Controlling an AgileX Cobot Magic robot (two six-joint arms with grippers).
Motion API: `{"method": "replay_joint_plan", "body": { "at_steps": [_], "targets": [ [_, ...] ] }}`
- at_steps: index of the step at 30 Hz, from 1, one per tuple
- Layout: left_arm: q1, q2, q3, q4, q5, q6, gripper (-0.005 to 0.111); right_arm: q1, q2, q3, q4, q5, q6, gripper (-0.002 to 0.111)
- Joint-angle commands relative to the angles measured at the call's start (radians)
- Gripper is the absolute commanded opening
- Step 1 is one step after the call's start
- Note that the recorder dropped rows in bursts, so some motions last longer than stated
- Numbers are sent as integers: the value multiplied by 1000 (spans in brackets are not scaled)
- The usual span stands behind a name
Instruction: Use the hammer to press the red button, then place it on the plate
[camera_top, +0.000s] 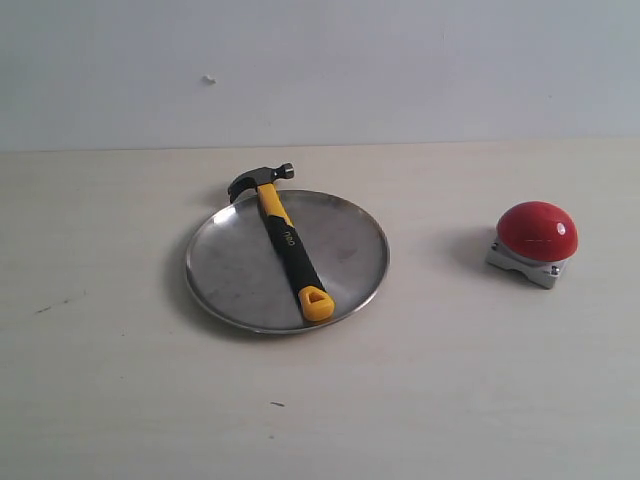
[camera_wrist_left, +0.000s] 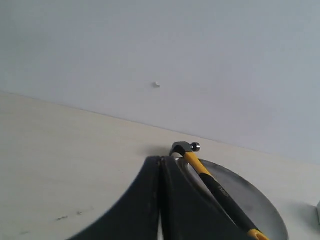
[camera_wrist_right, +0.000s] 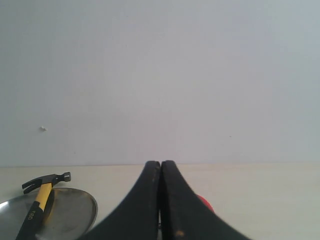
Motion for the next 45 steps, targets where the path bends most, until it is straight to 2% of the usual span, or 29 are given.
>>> {"method": "replay_joint_plan", "body": {
  "at_steps": [1,6,31,38,40,41,45],
  "targets": [
    [48,-36,3,11,-22,-23,0,-4,-6,4,-2,1,2,0],
    [90,-96,3,11,2,-26,0,-4,-6,4,-2,1,2,0],
    [90,-103,3,11,2,-26,0,-4,-6,4,-12,1,0,0],
    [90,-102,3,52,7,16,0,-4,-6,4,-7,1,2,0],
    [90,-102,3,4,20,87,0,-4,-6,4,-7,1,2,0],
    [90,-102,3,-62,22,172,0,-4,-6,4,-7,1,2,0],
    [90,-102,3,-499,57,627,0,-4,-6,4,-7,1,2,0]
  ]
}}
